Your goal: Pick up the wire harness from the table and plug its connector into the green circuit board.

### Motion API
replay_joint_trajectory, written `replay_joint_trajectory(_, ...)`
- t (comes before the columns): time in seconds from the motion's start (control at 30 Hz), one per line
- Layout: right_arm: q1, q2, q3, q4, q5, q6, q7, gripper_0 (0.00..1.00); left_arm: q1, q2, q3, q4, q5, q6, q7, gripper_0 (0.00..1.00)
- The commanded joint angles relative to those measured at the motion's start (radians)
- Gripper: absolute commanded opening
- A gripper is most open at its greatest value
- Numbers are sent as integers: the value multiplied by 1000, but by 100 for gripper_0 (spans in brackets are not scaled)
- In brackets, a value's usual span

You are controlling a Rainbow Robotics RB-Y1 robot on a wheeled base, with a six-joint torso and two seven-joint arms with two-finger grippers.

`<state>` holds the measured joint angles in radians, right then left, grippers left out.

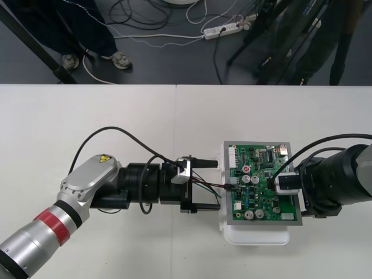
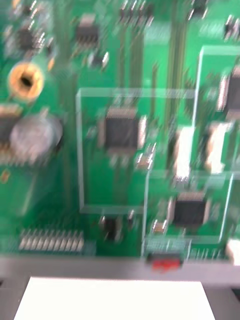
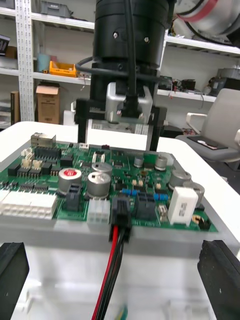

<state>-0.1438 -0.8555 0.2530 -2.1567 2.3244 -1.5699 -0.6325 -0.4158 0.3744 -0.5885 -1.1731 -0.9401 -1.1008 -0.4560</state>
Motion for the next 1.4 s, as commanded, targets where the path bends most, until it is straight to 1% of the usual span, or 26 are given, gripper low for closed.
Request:
replay_joint_trajectory(0.03, 1, -94, -64, -29, -73, 10, 60, 100, -35, 74, 24, -60, 14, 18, -33, 100)
replay_joint_trajectory(0.2, 0, -134, -149, -29, -188, 10, 65, 100, -35, 115, 29, -62, 37, -17, -29, 100)
replay_joint_trajectory(0.5, 0, -178, -336, -29, -425, 10, 71, 100, -35, 182, 49, -63, 86, -119, -24, 100)
replay_joint_trajectory(0.7, -5, -185, -406, -29, -579, 10, 66, 100, -34, 228, 49, -74, 103, -143, -21, 100)
replay_joint_trajectory(0.77, -7, -185, -431, -22, -671, 11, 59, 100, -29, 258, 50, -89, 112, -149, -21, 100)
replay_joint_trajectory(0.83, -11, -185, -437, -3, -740, 24, 54, 100, -24, 274, 52, -105, 118, -154, -20, 100)
replay_joint_trajectory(0.87, -17, -185, -439, 24, -810, 36, 54, 100, -21, 291, 55, -119, 121, -156, -18, 100)
replay_joint_trajectory(0.9, -17, -185, -439, 24, -810, 36, 54, 100, -21, 291, 55, -119, 121, -156, -18, 100)
replay_joint_trajectory(0.93, -17, -183, -439, 60, -889, 59, 62, 100, -20, 314, 56, -138, 124, -156, -15, 100)
replay_joint_trajectory(0.97, -20, -180, -437, 77, -927, 70, 65, 100, -20, 331, 55, -151, 127, -157, -13, 100)
replay_joint_trajectory(1.23, -45, -122, -437, 86, -1042, 108, 77, 100, -18, 416, 59, -201, 159, -163, 10, 100)
replay_joint_trajectory(1.4, -46, -45, -437, 86, -1079, 116, 90, 100, 0, 409, 99, -211, 150, -191, 23, 100)
